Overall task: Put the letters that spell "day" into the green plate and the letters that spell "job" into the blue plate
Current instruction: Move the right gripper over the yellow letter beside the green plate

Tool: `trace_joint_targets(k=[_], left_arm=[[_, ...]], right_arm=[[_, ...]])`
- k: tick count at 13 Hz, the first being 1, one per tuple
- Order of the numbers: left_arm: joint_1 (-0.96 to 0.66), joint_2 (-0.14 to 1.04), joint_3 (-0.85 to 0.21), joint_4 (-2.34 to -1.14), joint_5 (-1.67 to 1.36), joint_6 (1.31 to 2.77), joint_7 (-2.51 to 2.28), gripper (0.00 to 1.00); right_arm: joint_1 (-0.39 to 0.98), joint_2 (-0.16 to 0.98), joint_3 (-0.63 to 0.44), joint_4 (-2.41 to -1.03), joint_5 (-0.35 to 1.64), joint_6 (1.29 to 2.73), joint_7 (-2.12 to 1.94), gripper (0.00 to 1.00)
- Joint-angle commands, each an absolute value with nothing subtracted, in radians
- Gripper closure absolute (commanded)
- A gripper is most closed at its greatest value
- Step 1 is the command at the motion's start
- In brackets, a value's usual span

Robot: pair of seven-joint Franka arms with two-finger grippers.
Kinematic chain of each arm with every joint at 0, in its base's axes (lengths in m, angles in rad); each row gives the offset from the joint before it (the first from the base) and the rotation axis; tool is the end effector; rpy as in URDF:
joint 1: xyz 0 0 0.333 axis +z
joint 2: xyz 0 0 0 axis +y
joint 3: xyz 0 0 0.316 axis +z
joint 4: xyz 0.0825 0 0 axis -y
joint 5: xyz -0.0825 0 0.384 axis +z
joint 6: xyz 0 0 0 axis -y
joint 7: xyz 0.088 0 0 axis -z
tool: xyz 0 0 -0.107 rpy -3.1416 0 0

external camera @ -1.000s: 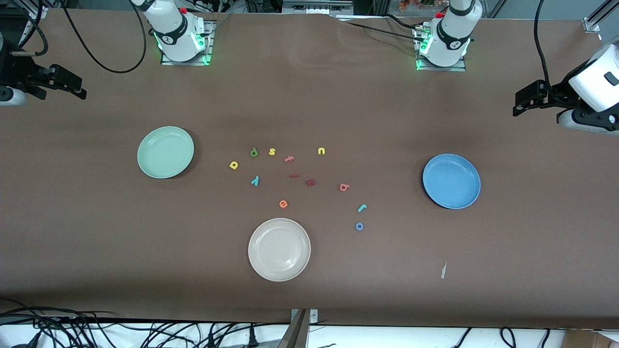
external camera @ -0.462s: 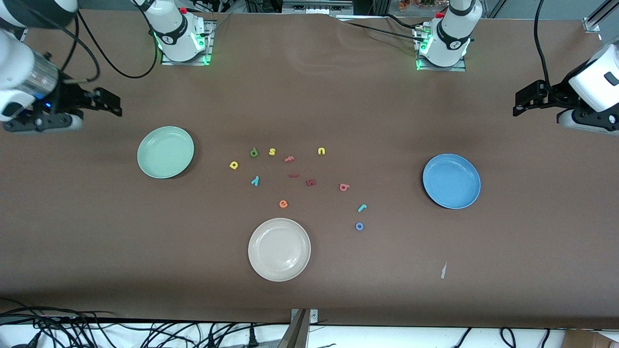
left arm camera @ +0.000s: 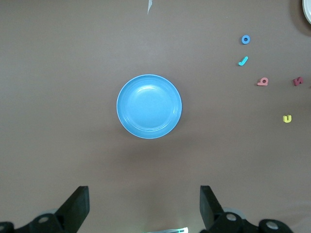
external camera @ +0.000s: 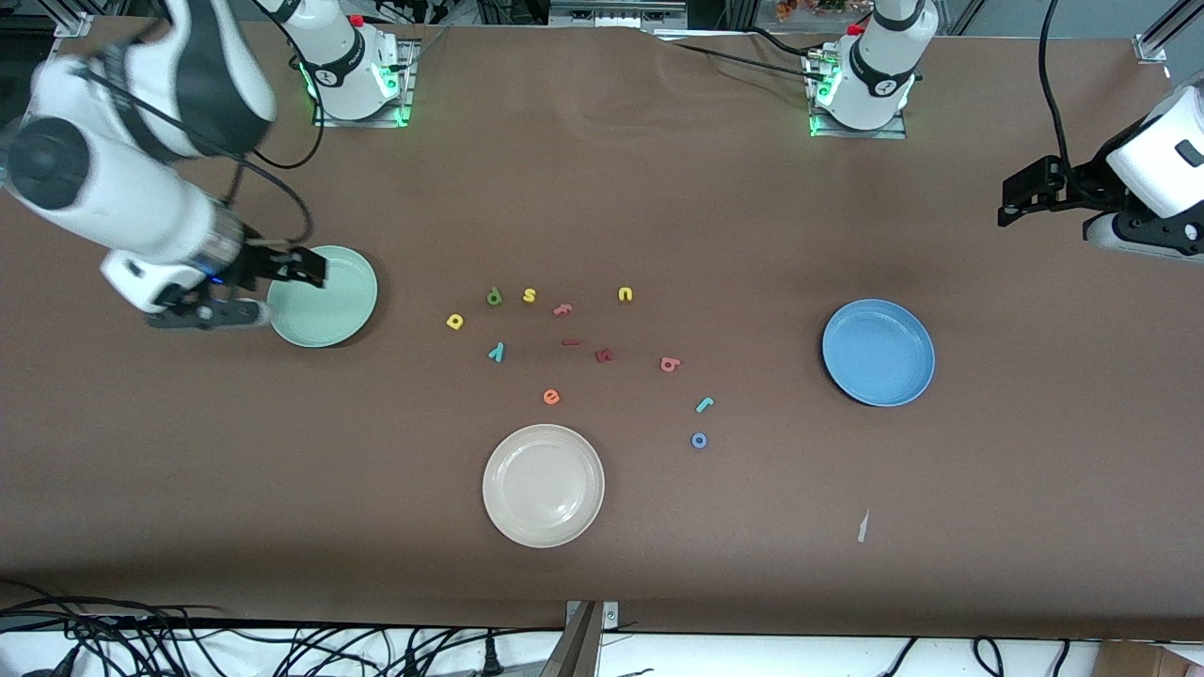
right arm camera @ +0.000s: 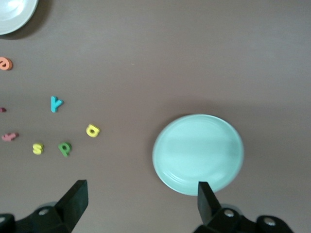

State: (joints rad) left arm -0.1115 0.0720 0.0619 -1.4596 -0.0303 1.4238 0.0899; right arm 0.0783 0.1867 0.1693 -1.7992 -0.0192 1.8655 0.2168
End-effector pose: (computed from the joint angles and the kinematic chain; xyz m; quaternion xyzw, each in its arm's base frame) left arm 0.5605 -0.0328 0.6240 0.9959 -0.0710 -0.0535 0.0139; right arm 0.5819 0.1406 0.4335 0.9981 0.0182 -0.0588 0.0070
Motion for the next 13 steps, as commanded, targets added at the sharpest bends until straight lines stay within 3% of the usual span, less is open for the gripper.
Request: trace_joint_targets(k=[1, 5, 9, 13], left_arm=[[-0.115, 0.080, 0.061, -1.434, -0.009, 1.404, 0.086, 0.00], [-0.115, 0.080, 0.061, -1.434, -0.009, 1.404, 0.086, 0.00], [-0.115, 0.080, 0.061, -1.434, -0.009, 1.404, 0.086, 0.00], [-0.112, 0.078, 0.063, -1.434, -0.008, 1.404, 0.089, 0.00]], right_arm=[[0.182, 0.296, 0.169, -1.798, -0.063, 1.997, 0.409, 0.00], [0.253, 0.420, 0.169, -1.818, -0.117, 2.105, 0.729, 0.00], [0.304, 0.472, 0.158, -1.983, -0.172, 2.383, 0.964, 0.01], [0.305, 0.483, 0.158, -2.049, -0.173, 2.431, 1.075, 0.10]])
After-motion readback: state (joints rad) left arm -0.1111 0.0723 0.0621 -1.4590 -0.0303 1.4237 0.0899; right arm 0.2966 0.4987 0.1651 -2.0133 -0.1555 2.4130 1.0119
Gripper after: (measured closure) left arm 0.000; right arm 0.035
